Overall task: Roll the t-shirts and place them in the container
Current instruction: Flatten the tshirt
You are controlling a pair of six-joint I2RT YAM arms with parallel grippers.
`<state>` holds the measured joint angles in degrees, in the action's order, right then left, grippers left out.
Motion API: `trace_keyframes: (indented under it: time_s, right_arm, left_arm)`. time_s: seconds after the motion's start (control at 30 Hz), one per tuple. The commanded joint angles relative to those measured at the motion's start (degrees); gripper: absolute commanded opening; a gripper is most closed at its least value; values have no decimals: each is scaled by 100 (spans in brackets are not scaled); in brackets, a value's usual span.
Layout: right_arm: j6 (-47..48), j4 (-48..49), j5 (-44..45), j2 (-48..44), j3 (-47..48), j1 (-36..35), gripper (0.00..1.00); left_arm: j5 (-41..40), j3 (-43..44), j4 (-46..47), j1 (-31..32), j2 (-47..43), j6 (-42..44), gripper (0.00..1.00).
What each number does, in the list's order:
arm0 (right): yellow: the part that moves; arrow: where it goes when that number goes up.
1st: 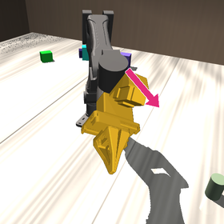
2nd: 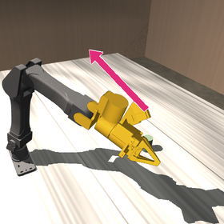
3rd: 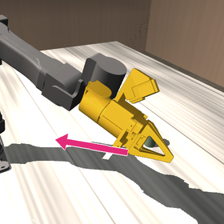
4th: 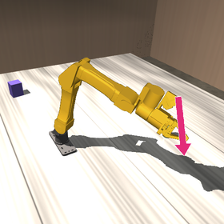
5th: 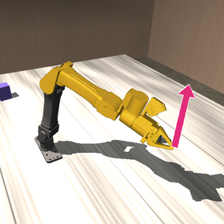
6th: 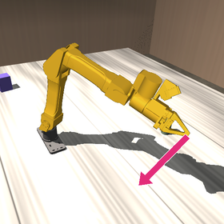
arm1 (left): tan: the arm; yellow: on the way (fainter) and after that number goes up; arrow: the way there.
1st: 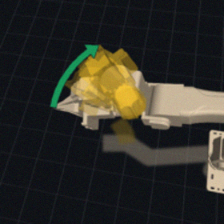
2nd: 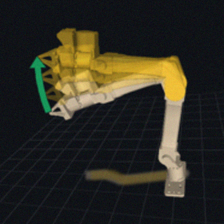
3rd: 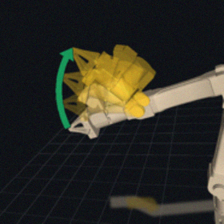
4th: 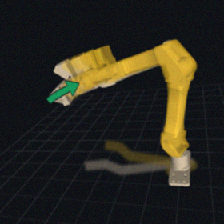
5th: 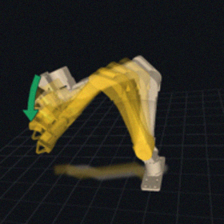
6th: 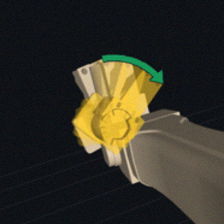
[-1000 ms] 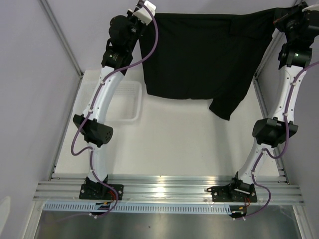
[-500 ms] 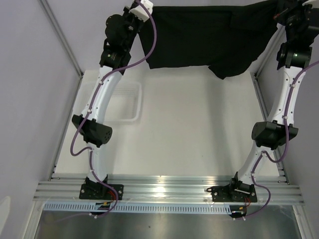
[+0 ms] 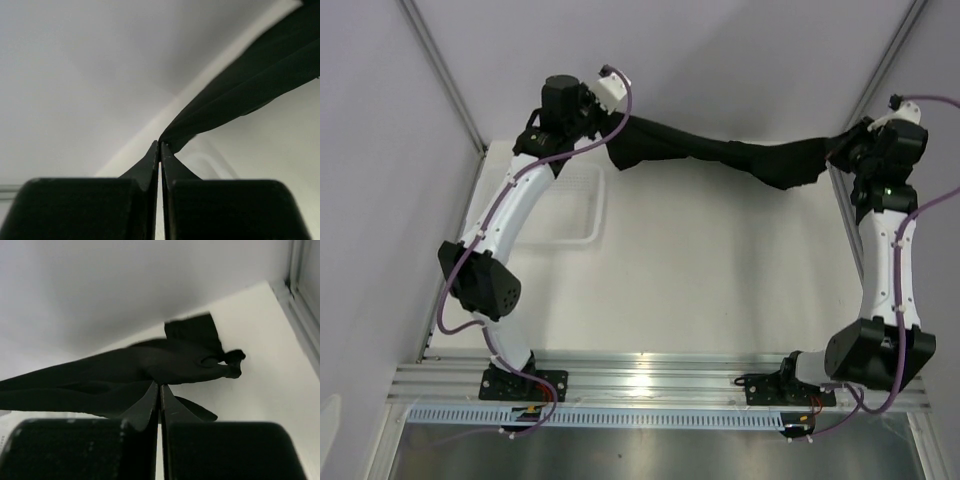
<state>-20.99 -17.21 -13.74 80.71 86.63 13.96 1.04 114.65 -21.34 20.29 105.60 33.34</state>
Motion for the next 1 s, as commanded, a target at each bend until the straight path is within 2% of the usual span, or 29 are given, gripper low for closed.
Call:
trace_keyframes:
  time_s: [0.0, 0.2, 0.33, 0.4, 0.57, 0.77, 0.97]
  right_arm:
    - [-159, -431, 178, -897, -836, 63, 0]
    - [-607, -1143, -6, -1460, -2639, 72, 0]
    - [-800, -1678, 187, -1628, -3072, 116, 0]
    - [-845, -1872, 231, -1663, -3152, 125, 0]
    - [-1003, -2469, 433, -1655, -3381, 151, 0]
    - [-898, -3174, 679, -1865, -3206, 968, 0]
    - [-959, -3789, 995, -2138, -2994, 1056, 0]
  left_arm:
    - [511, -732, -677, -52, -839, -223, 1]
    - [1029, -2541, -1257, 27, -1392, -346, 0]
    - [1197, -3448, -1373, 272, -1586, -39, 1]
    - [1197, -3964, -1399, 387, -1700, 84, 1]
    - [1267, -4319, -1706, 484, -1745, -135, 1]
    - [1302, -4838, -1944, 598, -2008, -196, 1]
    - [1267, -5268, -2040, 871, -2386, -196, 1]
